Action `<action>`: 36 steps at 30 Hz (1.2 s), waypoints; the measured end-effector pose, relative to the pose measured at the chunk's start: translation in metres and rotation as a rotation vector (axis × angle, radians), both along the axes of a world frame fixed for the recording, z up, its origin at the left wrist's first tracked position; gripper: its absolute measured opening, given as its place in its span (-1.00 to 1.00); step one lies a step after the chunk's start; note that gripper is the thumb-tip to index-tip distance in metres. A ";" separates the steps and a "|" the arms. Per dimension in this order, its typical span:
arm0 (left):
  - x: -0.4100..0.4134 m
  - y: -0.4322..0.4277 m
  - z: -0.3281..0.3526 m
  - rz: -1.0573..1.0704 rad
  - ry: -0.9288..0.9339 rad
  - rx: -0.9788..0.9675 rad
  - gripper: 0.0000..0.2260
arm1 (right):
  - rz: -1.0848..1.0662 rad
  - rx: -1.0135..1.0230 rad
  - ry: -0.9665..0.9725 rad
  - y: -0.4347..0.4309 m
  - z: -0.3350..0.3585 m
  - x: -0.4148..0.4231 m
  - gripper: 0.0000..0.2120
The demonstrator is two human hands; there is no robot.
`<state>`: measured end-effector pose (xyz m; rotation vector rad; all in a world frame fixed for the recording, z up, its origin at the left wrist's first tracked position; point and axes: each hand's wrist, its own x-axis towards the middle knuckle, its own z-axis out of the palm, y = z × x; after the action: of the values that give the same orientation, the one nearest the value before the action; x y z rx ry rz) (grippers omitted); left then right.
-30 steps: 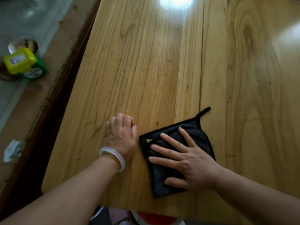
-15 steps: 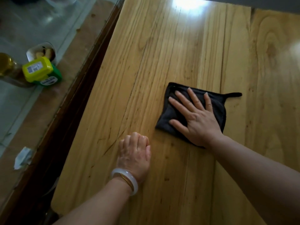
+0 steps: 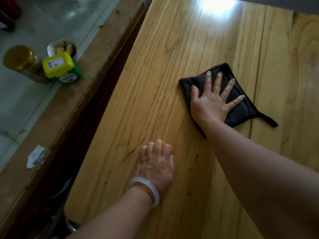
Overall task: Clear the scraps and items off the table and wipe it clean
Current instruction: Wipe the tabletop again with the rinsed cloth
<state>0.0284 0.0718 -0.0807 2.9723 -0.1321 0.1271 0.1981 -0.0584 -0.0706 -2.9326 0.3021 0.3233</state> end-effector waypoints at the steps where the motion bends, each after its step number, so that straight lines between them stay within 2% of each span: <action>1: 0.000 0.000 0.000 0.001 0.004 -0.002 -0.84 | 0.065 0.003 -0.012 0.004 0.001 -0.007 -0.38; 9: -0.001 0.000 0.004 0.011 0.008 -0.033 -0.84 | 0.659 0.057 -0.017 -0.007 0.009 -0.066 -0.47; 12: 0.000 0.001 0.004 0.010 0.007 -0.053 -0.86 | 0.789 0.040 0.005 -0.032 0.008 -0.086 -0.48; 16: 0.001 0.001 0.003 0.018 0.044 -0.058 -0.85 | 0.858 -0.009 0.002 -0.071 0.006 -0.094 -0.49; 19: 0.001 0.000 0.004 0.013 0.064 -0.049 -0.85 | 0.781 -0.026 0.004 -0.079 0.007 -0.083 -0.46; 25: 0.003 0.000 0.004 0.002 0.055 -0.022 -0.88 | 0.404 -0.039 -0.019 -0.051 0.002 -0.041 -0.42; 29: 0.002 -0.002 0.003 0.001 0.057 -0.034 -0.88 | 0.237 -0.020 -0.029 -0.017 -0.001 -0.008 -0.42; 36: 0.001 -0.004 0.003 0.006 0.062 -0.089 -0.93 | 0.240 0.011 -0.019 0.051 0.000 0.031 -0.40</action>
<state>0.0295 0.0683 -0.0775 2.8847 -0.1067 0.0401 0.2293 -0.0077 -0.0702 -2.9615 -0.0560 0.3274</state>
